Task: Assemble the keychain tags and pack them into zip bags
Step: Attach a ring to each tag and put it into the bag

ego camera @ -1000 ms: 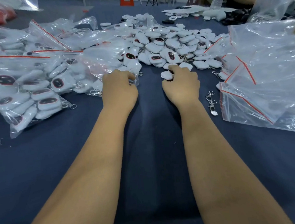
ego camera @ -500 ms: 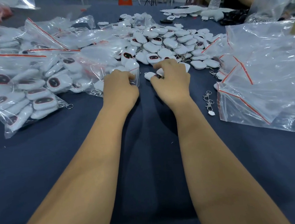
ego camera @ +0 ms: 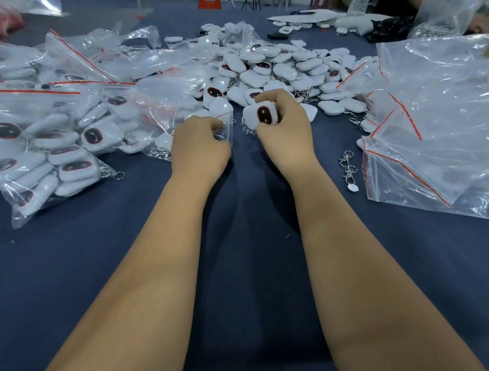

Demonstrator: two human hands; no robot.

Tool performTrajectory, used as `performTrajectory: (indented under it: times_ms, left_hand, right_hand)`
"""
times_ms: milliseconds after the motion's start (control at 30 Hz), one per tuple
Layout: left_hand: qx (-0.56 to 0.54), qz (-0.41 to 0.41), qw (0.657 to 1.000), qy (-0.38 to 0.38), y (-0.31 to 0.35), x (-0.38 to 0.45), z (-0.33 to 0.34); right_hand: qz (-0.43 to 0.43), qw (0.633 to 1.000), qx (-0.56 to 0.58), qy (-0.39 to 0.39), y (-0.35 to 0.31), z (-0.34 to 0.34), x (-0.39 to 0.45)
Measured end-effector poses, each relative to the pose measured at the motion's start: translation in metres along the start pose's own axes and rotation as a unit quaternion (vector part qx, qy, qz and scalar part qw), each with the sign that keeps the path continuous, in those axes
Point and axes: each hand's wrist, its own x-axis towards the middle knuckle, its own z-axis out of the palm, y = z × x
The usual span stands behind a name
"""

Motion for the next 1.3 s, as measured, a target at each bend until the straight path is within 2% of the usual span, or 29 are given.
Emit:
performTrajectory:
  times_ms: [100,233,367,467,567,733,933,1300]
  left_hand:
    - [-0.023,-0.013,1.000,0.003,0.000,0.001,0.000]
    - [-0.051,-0.004,0.999,0.004,0.001,0.000,0.000]
    - [-0.155,-0.034,0.987,-0.006,0.005,-0.001,-0.001]
    - [-0.269,-0.094,0.958,-0.012,0.008,0.000,-0.003]
    - [-0.307,-0.104,0.946,-0.014,0.010,-0.002,-0.005]
    - [-0.263,-0.072,0.961,-0.042,0.011,-0.004,-0.006]
    - [-0.286,-0.080,0.954,-0.044,0.014,-0.007,-0.008]
    - [-0.276,-0.059,0.958,-0.053,0.011,-0.006,-0.005]
  right_hand:
    - [0.039,0.982,0.182,-0.017,-0.005,0.006,-0.001]
    - [0.060,0.957,0.284,-0.023,-0.006,0.011,0.002]
    - [0.064,0.959,0.269,-0.065,-0.002,0.009,0.002]
    - [0.050,0.960,0.263,-0.084,-0.002,0.008,-0.001]
    - [0.041,0.965,0.241,-0.092,-0.002,0.009,-0.002]
    - [0.074,0.969,0.200,-0.123,-0.002,0.013,0.002]
    - [0.080,0.969,0.198,-0.125,-0.001,0.013,0.003]
    - [0.045,0.972,0.174,-0.149,-0.001,0.012,-0.001]
